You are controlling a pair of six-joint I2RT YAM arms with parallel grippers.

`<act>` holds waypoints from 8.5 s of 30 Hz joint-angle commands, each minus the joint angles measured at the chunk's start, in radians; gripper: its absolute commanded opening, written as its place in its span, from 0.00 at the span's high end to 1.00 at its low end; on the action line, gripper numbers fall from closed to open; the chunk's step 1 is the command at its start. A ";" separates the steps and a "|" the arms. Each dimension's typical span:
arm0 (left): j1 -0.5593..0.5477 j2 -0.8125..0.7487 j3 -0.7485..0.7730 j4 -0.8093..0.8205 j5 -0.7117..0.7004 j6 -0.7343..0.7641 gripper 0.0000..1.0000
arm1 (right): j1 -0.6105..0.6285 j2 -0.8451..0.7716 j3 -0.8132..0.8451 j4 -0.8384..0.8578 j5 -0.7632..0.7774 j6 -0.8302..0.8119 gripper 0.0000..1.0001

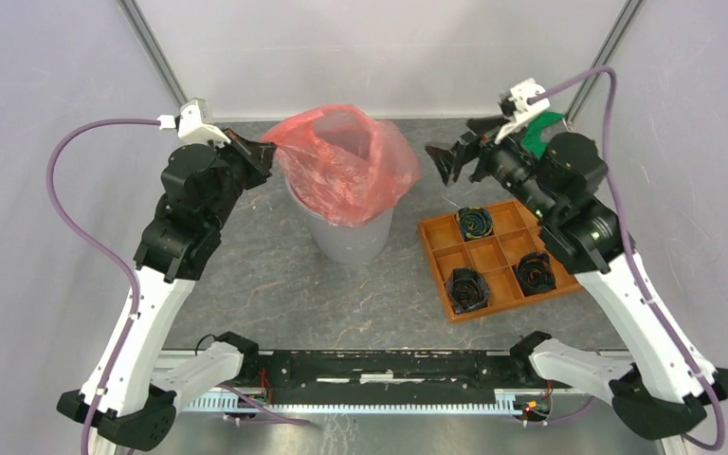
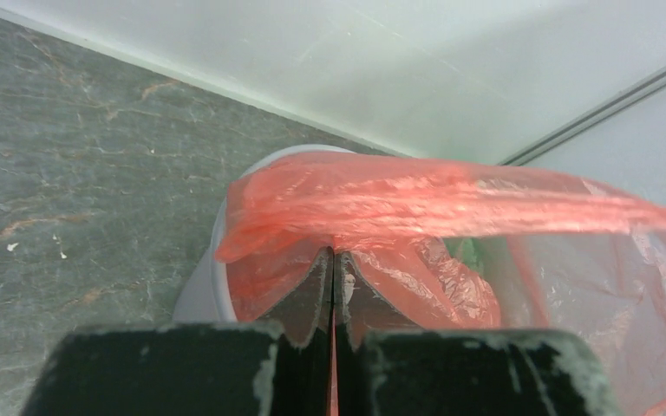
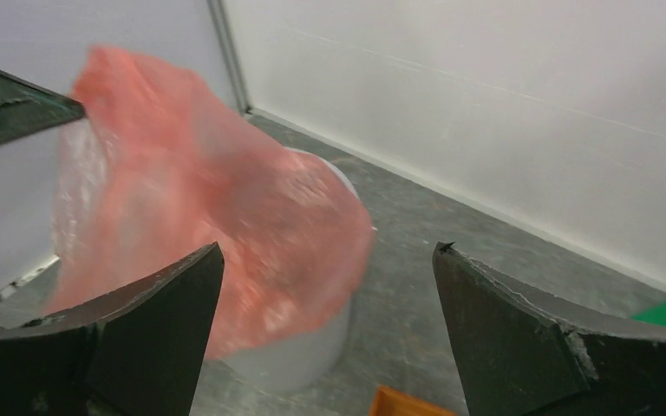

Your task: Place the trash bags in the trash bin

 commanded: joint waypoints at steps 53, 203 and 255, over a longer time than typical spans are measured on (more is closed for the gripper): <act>0.005 0.012 -0.044 0.017 -0.048 0.105 0.98 | 0.324 0.462 0.231 -0.153 -0.108 -0.194 0.72; 0.000 -0.166 -0.402 0.004 0.007 0.044 0.98 | 0.379 0.278 0.178 -0.300 0.369 -0.464 0.21; 0.109 0.214 -0.249 0.076 0.129 -0.060 0.98 | -0.008 1.006 0.634 0.354 -0.103 -0.025 0.65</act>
